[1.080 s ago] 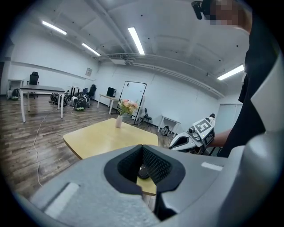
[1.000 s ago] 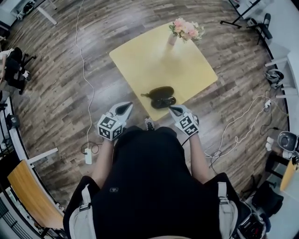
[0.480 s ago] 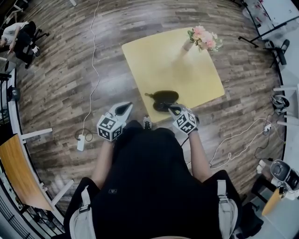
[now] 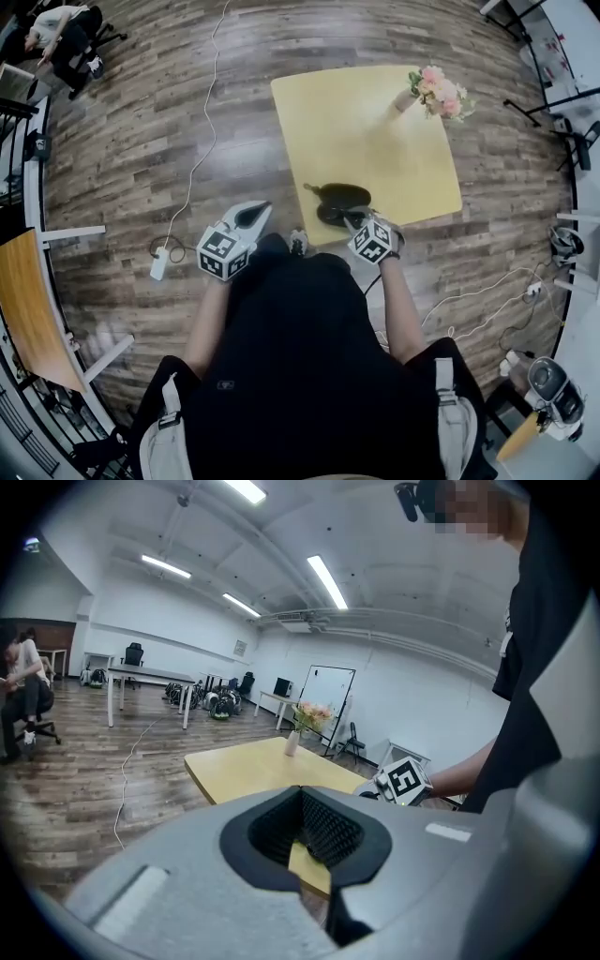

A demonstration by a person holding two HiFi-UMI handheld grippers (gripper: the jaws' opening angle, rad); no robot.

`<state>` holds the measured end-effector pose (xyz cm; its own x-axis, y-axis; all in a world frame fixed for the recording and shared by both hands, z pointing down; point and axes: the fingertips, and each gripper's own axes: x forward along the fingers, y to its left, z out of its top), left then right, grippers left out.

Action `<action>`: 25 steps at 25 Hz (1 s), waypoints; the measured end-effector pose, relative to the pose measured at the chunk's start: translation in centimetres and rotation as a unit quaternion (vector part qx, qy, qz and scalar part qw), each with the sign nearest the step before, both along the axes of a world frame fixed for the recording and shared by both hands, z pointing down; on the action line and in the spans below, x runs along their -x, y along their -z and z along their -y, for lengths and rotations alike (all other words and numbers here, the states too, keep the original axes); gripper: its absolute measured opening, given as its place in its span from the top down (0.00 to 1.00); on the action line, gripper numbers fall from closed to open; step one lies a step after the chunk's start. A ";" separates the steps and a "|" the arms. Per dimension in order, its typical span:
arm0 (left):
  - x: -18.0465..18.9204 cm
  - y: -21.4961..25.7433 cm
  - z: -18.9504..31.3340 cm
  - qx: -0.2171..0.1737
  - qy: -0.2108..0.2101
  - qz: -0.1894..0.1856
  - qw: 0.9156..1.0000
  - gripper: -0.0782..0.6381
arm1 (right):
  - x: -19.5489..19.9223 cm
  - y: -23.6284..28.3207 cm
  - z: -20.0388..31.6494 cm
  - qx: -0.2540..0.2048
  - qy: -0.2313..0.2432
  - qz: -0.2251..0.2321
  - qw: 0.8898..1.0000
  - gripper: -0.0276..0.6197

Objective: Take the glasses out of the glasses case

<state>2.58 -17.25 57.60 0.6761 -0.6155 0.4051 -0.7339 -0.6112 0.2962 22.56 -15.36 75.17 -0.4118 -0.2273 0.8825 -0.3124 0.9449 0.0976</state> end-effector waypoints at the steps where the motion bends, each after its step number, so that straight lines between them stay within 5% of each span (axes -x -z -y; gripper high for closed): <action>1: 0.0 0.0 -0.1 0.000 0.001 0.001 1.000 0.88 | 0.0 -0.4 0.1 0.000 0.009 -0.007 1.000 0.91; 10: 0.5 -0.5 -0.8 0.015 0.022 0.012 1.000 0.88 | 0.1 -2.9 1.1 0.007 0.055 -0.039 0.998 0.88; 25: 1.8 -0.8 0.3 0.027 -0.001 0.013 1.000 0.88 | 0.3 -5.4 1.8 0.009 0.071 -0.074 0.995 0.89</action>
